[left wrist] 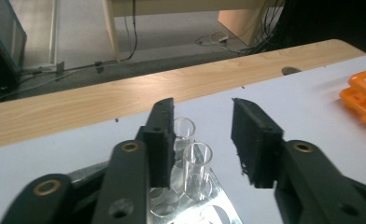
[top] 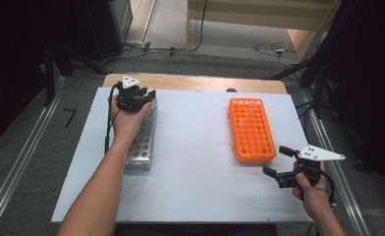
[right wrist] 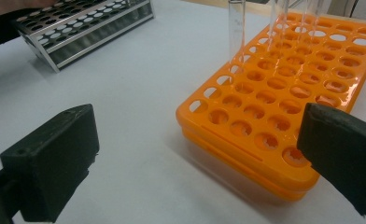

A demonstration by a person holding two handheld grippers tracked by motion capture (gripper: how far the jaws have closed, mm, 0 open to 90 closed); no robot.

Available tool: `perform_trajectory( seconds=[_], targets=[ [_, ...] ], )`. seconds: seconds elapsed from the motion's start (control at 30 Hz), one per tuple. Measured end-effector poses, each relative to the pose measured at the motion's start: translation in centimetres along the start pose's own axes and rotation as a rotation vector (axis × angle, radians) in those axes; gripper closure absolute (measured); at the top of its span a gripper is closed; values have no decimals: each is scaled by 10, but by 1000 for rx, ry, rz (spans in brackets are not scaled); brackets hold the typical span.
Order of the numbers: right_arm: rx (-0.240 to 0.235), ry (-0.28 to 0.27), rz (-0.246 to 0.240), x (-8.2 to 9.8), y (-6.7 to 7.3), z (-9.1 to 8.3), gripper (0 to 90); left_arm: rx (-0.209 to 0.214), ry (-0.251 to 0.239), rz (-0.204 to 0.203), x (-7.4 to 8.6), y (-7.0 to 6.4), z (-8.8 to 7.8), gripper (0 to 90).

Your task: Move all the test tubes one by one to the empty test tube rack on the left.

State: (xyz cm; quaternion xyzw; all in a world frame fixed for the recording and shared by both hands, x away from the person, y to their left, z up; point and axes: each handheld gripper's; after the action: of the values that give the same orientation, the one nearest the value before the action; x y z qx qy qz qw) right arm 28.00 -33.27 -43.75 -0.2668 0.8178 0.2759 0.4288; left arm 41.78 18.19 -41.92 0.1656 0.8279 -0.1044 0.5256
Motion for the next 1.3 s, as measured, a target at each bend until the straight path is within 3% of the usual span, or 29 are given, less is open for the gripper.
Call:
perform_trajectory(
  seconds=[0.1,0.27,0.6,0.9,1.3],
  targets=[
    [-1,-2,-1,0,0,0,0,12,-19,-10,-2,-1,-7,509],
    [-5,-4,-3,-1,1,1,0,60,-38,-38,-5,-6,-21,282],
    [-7,-8,2,-5,3,2,0,115,-56,-12,-1,-30,-51,22],
    [-8,-9,4,-8,2,4,0,173,-86,11,3,-52,-77,0],
    [2,-13,21,-14,-4,10,0,198,-119,45,19,-73,-105,0]
  ],
)
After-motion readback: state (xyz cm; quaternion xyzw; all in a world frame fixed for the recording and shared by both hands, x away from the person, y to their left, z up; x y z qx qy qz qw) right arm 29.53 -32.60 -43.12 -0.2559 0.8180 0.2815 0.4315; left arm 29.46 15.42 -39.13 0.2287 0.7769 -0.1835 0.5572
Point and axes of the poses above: each handheld gripper's, and its own axes: z roughly forward along the jaws, x roughly out of its underside, y roughly to its left, and after that the axes turned 7 degrees about z, right-handed
